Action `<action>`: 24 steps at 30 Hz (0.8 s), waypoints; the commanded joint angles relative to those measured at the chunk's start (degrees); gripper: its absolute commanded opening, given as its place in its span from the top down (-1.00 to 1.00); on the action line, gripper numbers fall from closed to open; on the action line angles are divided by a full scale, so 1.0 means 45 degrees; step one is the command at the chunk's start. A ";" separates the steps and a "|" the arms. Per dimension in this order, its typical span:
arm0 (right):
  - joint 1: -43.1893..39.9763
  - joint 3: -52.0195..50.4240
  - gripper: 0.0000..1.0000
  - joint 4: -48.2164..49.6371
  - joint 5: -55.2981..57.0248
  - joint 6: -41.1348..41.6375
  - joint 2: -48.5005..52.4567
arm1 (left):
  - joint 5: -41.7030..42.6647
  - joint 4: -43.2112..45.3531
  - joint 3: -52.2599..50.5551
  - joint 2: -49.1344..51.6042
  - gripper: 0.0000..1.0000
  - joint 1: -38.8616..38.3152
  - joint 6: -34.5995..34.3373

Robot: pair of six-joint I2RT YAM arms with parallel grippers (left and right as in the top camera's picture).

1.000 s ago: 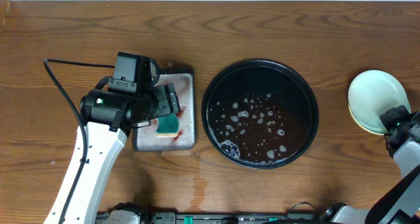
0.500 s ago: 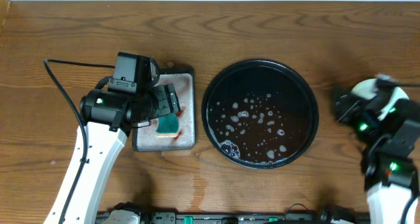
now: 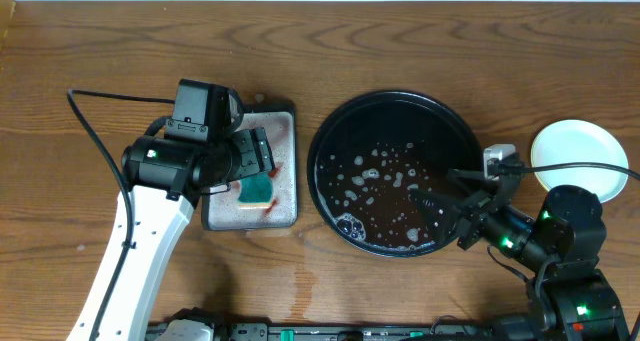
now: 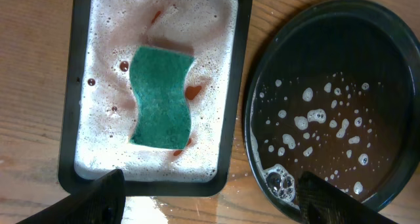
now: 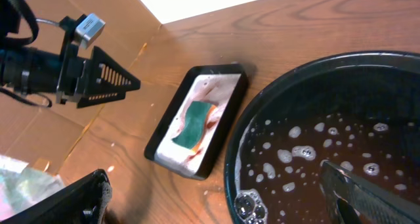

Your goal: Clean dirty plates on tray and stack at the side

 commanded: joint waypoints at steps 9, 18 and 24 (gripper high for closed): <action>0.0146 -0.0005 -0.99 -0.0578 -0.0350 0.0369 -0.0015 | -0.0034 -0.0029 0.0214 0.0010 -0.66 -0.0015 0.0121; 0.0146 -0.0005 -0.99 -0.0578 -0.0291 0.0364 -0.0015 | -0.0034 -0.0029 0.0214 0.0010 -0.66 -0.0015 0.0121; 0.0146 -0.0015 -0.99 -0.0520 0.0175 0.0053 -0.0024 | -0.0034 -0.0029 0.0214 0.0010 -0.66 -0.0015 0.0121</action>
